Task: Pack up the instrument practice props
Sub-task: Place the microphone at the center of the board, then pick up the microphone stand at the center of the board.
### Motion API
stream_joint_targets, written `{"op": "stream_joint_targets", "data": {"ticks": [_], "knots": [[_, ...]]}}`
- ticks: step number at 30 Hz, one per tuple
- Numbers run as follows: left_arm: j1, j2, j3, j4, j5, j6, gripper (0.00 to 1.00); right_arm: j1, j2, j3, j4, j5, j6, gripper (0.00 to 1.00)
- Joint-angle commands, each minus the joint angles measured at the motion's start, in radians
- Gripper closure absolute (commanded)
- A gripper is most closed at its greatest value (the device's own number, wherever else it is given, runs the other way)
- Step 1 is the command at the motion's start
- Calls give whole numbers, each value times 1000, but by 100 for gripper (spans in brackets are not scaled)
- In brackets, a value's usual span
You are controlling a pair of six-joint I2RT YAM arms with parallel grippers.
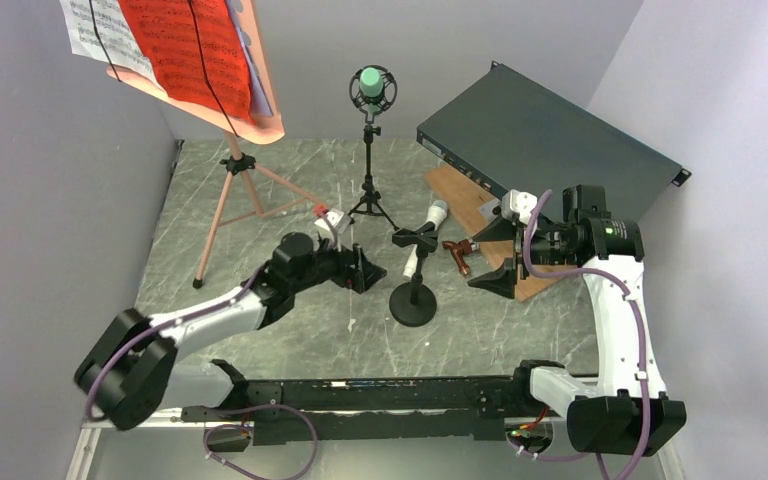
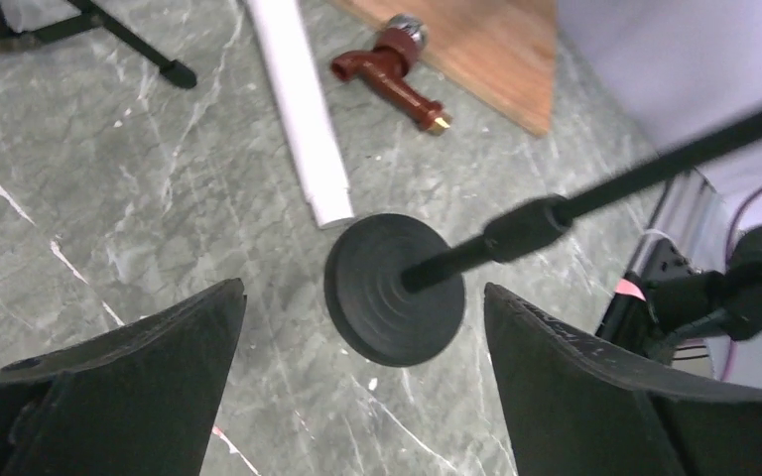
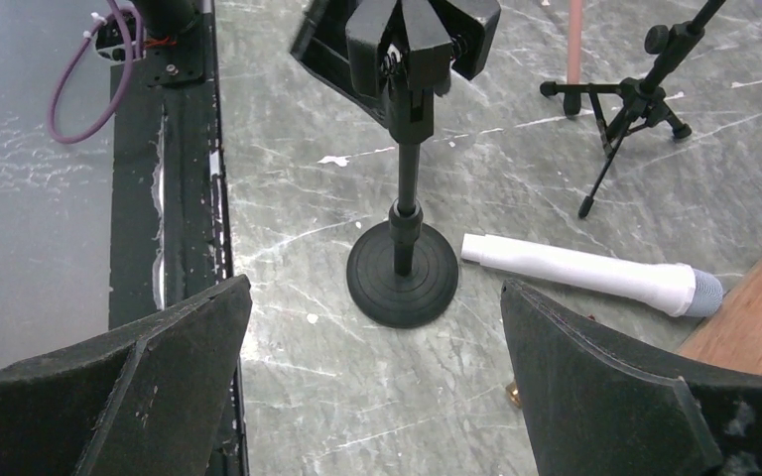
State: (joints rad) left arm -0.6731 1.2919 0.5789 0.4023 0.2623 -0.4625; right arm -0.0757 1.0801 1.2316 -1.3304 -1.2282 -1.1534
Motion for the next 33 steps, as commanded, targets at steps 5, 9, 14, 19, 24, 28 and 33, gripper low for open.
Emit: {"op": "stream_joint_targets", "data": {"ticks": [5, 9, 14, 19, 24, 28, 33], "knots": [[0, -217, -154, 267, 150, 126, 1, -16, -29, -66, -45, -90, -189, 0], [0, -195, -112, 307, 277, 181, 0, -19, -32, -87, -41, -92, -197, 0], [-12, -103, -43, 381, 362, 228, 1, -21, -32, -98, -24, -90, -188, 0], [-52, 22, -16, 528, 328, 346, 0, -22, -34, -104, -18, -90, -187, 0], [-81, 162, 53, 664, 311, 356, 2, -22, -34, -104, -20, -90, -190, 0], [-103, 226, 99, 705, 318, 335, 8, -22, -34, -105, -20, -87, -191, 0], [-129, 269, 117, 720, 347, 295, 19, -22, -31, -107, -20, -88, -192, 0]]}}
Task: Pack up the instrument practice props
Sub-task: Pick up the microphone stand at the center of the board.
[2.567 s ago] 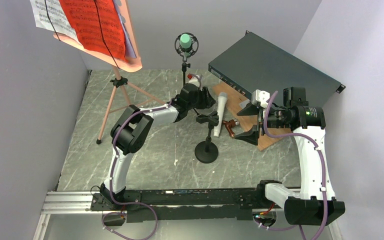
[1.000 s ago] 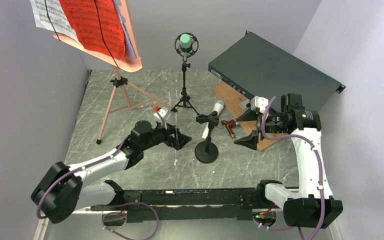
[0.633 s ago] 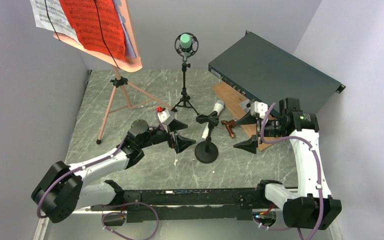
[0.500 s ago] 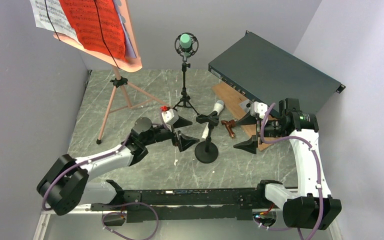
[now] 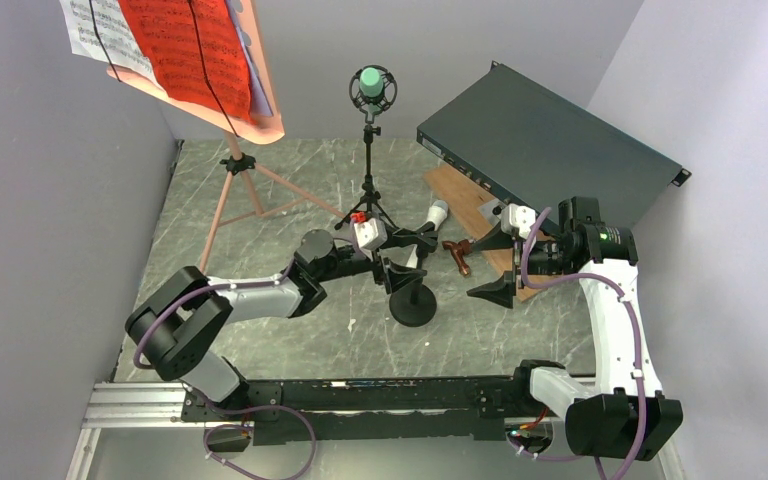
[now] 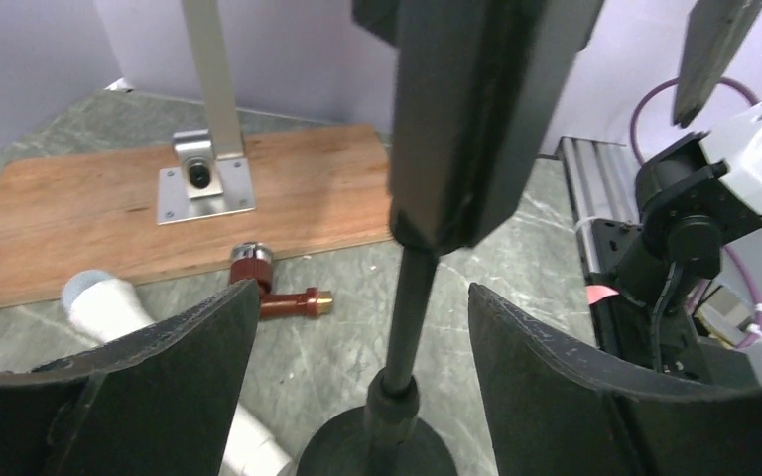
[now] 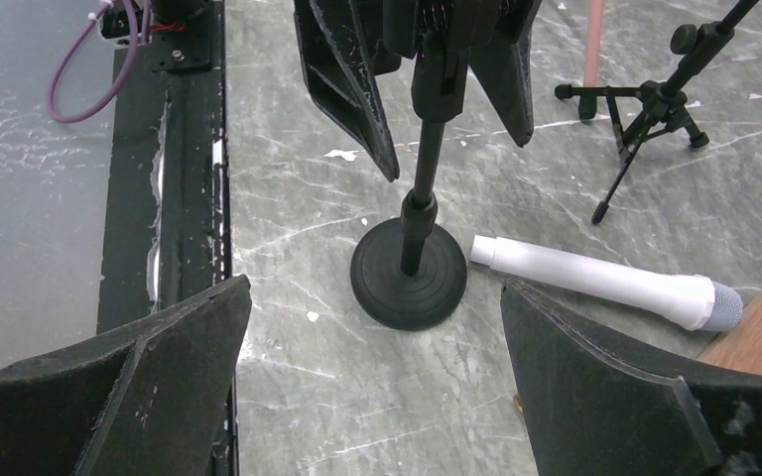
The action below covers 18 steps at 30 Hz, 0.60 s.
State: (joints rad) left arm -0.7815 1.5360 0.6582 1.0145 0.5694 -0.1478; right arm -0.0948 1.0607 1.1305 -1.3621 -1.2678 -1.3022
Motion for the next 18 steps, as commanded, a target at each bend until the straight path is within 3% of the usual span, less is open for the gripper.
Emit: {"op": "stream_joint_targets", "data": {"ticks": [1, 10, 16, 18], "knots": [[-25, 31, 40, 110, 44, -28, 21, -3, -11, -6, 13, -50, -45, 0], [-38, 43, 42, 105, 50, -71, 50, -3, -10, -6, 12, -51, -44, 0], [-39, 11, 41, 52, 30, -49, 93, -3, -7, -2, 10, -53, -45, 0], [-39, -8, 34, 25, 21, -32, 100, -3, -7, -1, 9, -53, -46, 0]]}}
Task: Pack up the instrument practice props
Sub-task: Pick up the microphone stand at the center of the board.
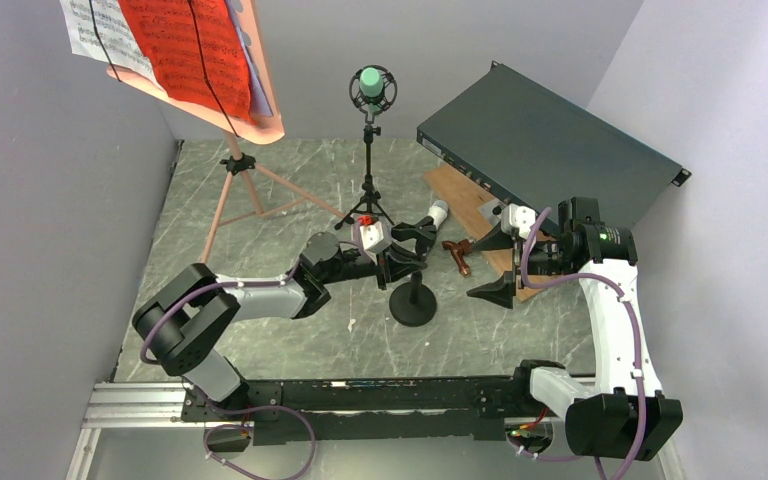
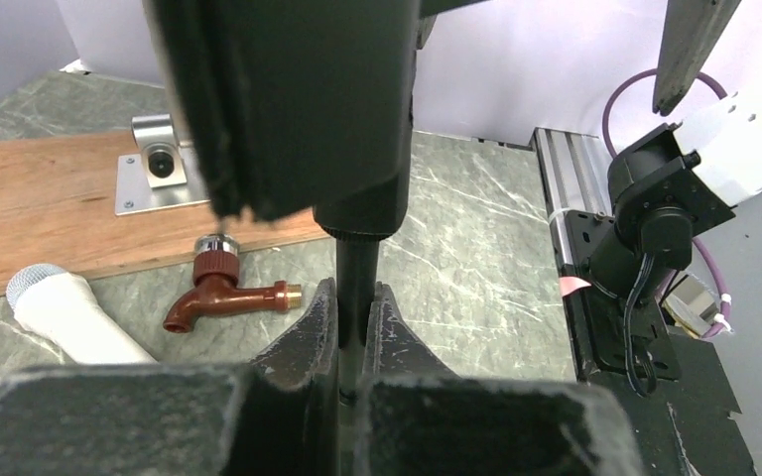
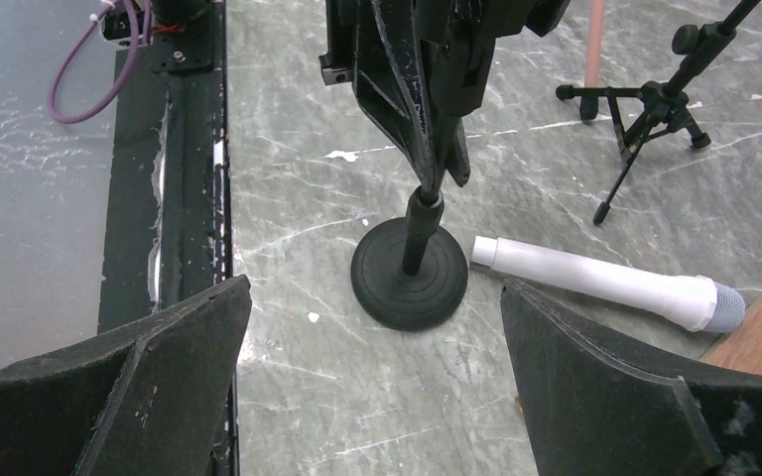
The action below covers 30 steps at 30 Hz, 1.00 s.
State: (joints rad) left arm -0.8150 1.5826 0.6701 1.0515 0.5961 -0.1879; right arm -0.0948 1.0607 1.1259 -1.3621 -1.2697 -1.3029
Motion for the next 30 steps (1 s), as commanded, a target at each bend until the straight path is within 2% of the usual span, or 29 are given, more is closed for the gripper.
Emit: {"op": "stream_joint_targets", "data": {"ticks": [1, 7, 11, 14, 21, 26, 30], "knots": [[-6, -70, 16, -32, -13, 18, 100, -3, -8, 2, 8, -51, -45, 0], [23, -255, -1, -282, -77, 95, 100, -3, -6, 3, 7, -51, -48, 0], [118, -394, 6, -547, -116, 94, 100, -3, -3, 5, 4, -52, -52, 0], [185, -493, -5, -676, -169, 122, 100, -3, -2, 5, 3, -52, -56, 0], [400, -629, -12, -825, -287, 115, 100, -3, -4, 6, 1, -53, -59, 0], [491, -729, -16, -881, -415, 105, 100, -3, -3, 6, 2, -51, -59, 0], [507, -819, 56, -1101, -516, 130, 100, -3, 2, 6, -2, -50, -68, 0]]}}
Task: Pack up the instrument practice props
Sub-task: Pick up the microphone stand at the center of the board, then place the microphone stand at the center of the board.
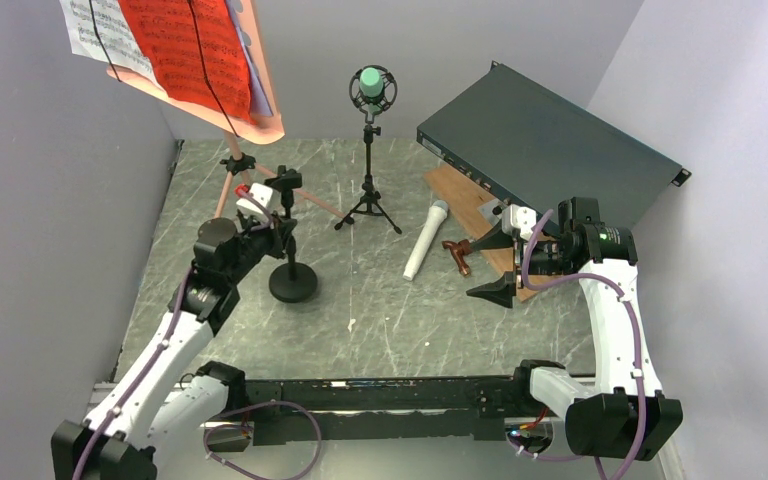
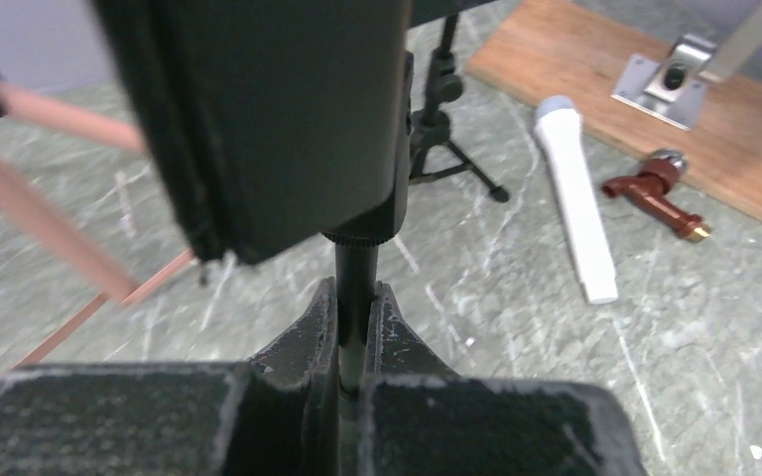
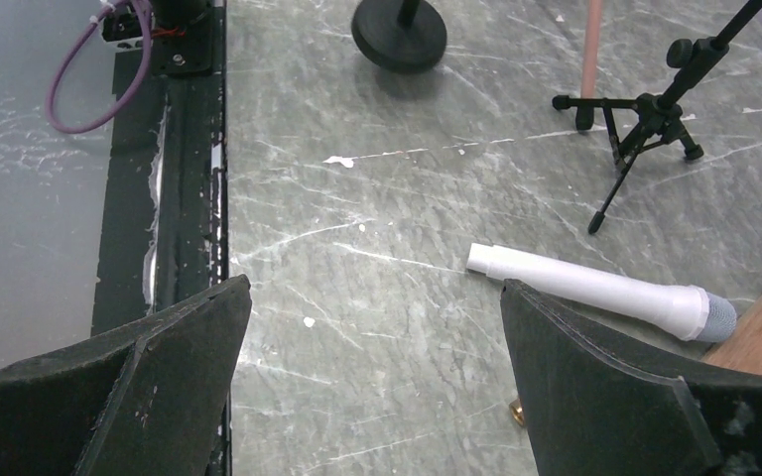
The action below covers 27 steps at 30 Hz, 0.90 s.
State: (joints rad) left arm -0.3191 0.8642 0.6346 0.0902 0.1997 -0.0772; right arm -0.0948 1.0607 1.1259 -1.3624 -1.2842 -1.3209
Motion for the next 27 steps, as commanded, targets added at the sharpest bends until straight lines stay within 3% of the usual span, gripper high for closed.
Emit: {"op": "stream_joint_targets", "data": {"ticks": [1, 5, 9, 14, 19, 23, 27], "knots": [[11, -120, 114, -199, -147, 27, 100, -3, 4, 6, -4, -37, -54, 0], [12, -199, 195, -414, -234, 63, 100, -3, 13, 6, -12, -43, -70, 0], [12, -252, 218, -506, -391, 118, 100, -3, 27, 5, -19, -51, -89, 0], [12, -252, 238, -503, -642, 87, 100, -3, 31, 5, -31, -55, -105, 0], [20, -200, 285, -470, -783, 127, 100, -3, 33, -2, -38, -61, -121, 0], [63, -149, 286, -410, -829, 177, 100, -3, 33, -8, -42, -66, -134, 0], [177, -134, 277, -337, -799, 185, 100, -3, 33, -12, -48, -68, -144, 0]]}}
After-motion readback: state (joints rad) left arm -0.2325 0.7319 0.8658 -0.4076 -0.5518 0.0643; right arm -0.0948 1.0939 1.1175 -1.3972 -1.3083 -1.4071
